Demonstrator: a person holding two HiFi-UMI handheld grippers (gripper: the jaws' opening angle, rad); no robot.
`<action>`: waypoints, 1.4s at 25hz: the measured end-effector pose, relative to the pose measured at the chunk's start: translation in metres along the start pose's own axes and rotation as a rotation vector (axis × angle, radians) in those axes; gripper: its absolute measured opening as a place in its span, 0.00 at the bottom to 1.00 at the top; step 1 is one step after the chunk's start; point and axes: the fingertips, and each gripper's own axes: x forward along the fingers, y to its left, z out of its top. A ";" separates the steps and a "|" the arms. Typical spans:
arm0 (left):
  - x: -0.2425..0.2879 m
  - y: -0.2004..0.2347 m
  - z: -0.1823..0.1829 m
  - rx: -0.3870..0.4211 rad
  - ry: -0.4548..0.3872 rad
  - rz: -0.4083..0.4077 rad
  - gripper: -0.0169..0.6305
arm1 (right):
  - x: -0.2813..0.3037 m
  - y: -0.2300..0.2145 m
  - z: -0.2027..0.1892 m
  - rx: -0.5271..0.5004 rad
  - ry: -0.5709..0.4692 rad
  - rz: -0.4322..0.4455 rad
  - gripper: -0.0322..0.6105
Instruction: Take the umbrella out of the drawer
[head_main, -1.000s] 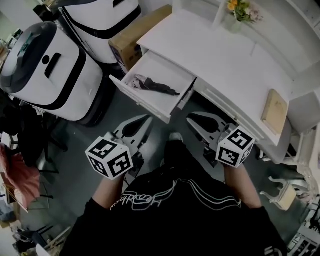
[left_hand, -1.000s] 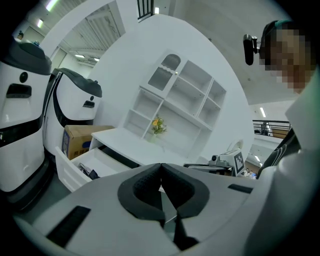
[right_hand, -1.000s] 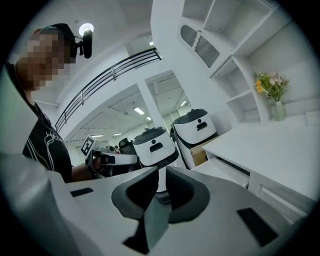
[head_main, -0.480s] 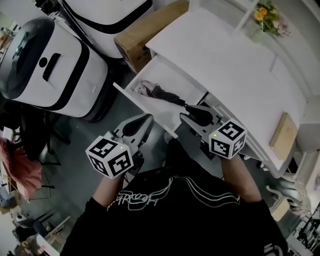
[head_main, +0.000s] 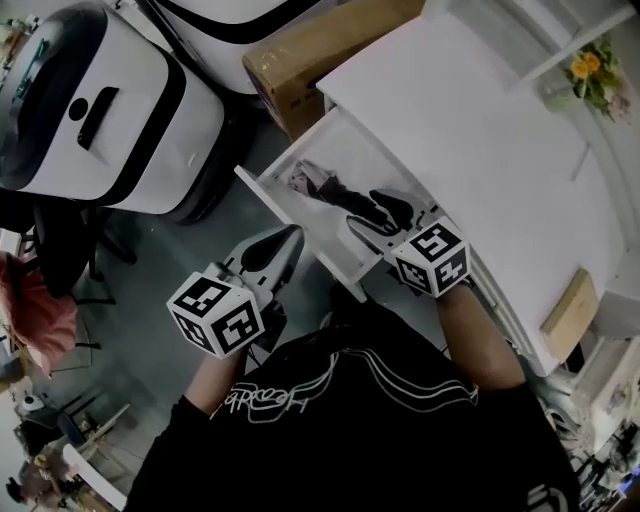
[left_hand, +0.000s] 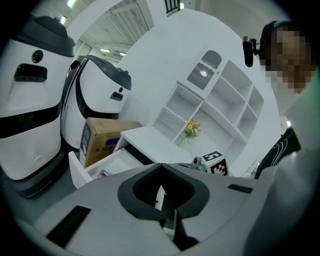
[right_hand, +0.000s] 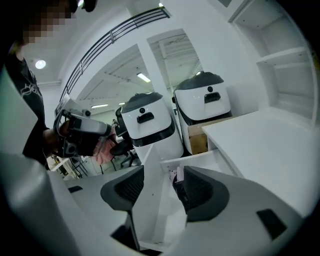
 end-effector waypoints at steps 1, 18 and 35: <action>0.001 0.006 0.000 -0.009 0.000 0.009 0.06 | 0.010 -0.004 -0.004 -0.007 0.021 0.009 0.41; 0.012 0.086 0.004 -0.100 0.016 0.140 0.06 | 0.142 -0.074 -0.114 -0.218 0.454 0.024 0.42; 0.011 0.116 -0.006 -0.162 0.014 0.170 0.06 | 0.184 -0.097 -0.172 -0.385 0.644 -0.012 0.42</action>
